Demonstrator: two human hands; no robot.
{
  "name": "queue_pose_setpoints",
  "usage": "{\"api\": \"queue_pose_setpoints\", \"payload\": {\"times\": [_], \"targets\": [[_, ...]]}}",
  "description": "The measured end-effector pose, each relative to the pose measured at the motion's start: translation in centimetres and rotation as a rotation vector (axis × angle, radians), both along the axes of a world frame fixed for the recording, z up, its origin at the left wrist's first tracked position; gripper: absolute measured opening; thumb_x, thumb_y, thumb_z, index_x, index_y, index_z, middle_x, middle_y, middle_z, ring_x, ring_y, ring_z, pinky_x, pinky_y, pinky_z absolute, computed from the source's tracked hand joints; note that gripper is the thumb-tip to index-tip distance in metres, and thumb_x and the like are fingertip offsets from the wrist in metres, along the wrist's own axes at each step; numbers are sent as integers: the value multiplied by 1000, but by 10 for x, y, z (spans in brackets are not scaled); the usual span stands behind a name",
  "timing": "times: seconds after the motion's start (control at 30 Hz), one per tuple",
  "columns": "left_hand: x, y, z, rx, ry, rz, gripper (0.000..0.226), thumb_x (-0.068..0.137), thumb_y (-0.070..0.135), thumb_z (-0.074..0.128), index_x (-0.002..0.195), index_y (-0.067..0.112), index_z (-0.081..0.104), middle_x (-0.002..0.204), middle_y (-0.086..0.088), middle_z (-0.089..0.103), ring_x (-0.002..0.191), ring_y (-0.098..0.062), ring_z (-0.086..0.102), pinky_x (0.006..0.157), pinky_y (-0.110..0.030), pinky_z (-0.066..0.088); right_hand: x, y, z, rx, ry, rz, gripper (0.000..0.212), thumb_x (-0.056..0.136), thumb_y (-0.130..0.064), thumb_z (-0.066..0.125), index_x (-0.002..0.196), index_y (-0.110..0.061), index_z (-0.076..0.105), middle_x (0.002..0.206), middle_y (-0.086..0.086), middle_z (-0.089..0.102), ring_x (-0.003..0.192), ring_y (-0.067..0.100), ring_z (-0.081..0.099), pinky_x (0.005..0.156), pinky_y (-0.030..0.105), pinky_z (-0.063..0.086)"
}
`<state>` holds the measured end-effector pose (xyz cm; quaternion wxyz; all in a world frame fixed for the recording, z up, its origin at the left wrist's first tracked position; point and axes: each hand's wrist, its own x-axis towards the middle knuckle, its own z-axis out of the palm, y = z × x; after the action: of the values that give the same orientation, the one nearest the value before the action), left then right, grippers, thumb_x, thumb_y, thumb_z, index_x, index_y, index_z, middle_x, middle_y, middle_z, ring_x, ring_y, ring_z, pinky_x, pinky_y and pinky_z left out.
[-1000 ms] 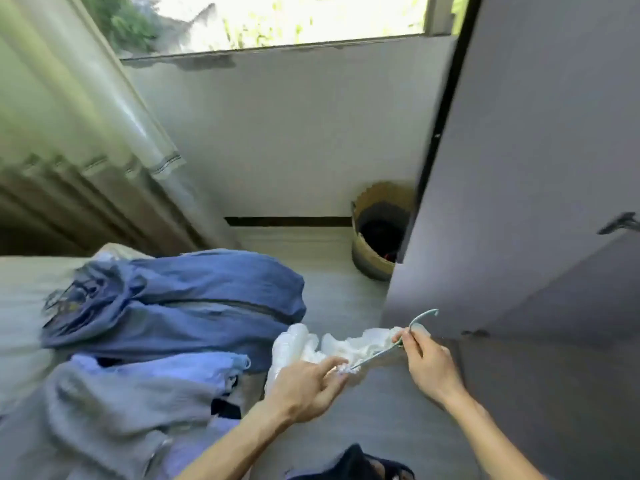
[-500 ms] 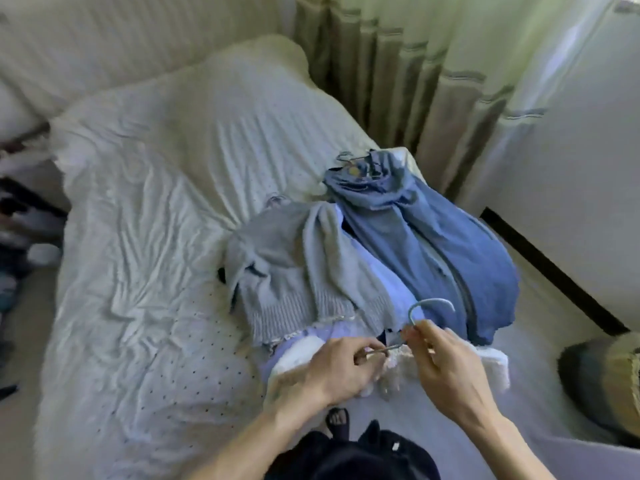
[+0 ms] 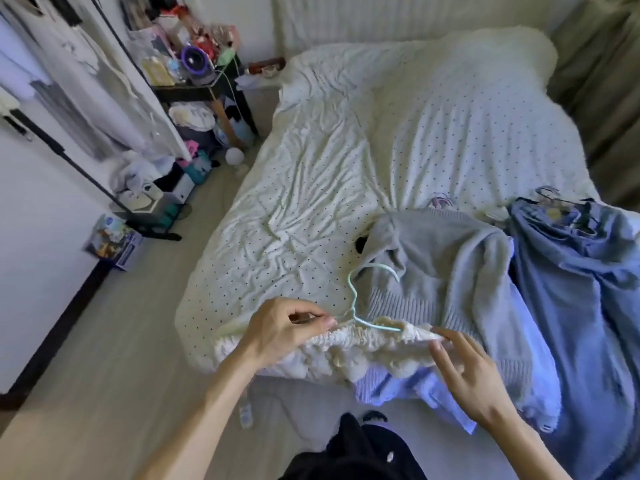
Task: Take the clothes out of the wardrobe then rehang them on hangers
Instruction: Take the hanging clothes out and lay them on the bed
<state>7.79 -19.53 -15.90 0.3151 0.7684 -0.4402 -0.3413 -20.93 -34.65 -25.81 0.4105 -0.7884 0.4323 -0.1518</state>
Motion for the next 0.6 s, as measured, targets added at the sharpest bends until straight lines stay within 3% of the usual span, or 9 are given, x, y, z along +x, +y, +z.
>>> {"api": "queue_pose_setpoints", "payload": {"times": [0.1,0.2,0.33,0.5,0.6], "targets": [[33,23,5,-43,-15,119,28,75,70,65,89,49,77,82,19,75,75,1,68,73,-33,53,33,4,-2,94,-39,31,26,95,-51,51,118,-45,58,112,-16,61,99,3,60,86,30,47],[64,35,7,-82,-70,233,38,74,71,68,93,40,79,91,22,75,89,-2,70,84,-42,57,72,11,-6,189,-36,69,22,97,-44,53,118,-50,55,104,-19,64,85,-4,61,75,25,47],[112,33,7,-167,-210,328,30,76,60,69,93,37,79,89,27,73,85,4,69,74,-28,57,135,17,-15,269,-20,57,18,99,-38,51,110,-52,54,73,-15,68,65,0,61,63,27,46],[196,-6,-23,-135,-193,328,34,76,58,69,96,32,79,89,22,75,83,5,69,75,-26,57,214,0,-36,373,17,-42,15,101,-40,47,113,-45,54,75,-3,69,68,15,66,70,37,54],[254,-46,-61,-54,-146,280,30,78,60,69,97,38,78,89,25,74,84,7,68,82,-27,57,262,-24,-60,391,68,-131,21,102,-39,46,121,-39,55,80,-7,69,70,13,66,64,31,51]]}}
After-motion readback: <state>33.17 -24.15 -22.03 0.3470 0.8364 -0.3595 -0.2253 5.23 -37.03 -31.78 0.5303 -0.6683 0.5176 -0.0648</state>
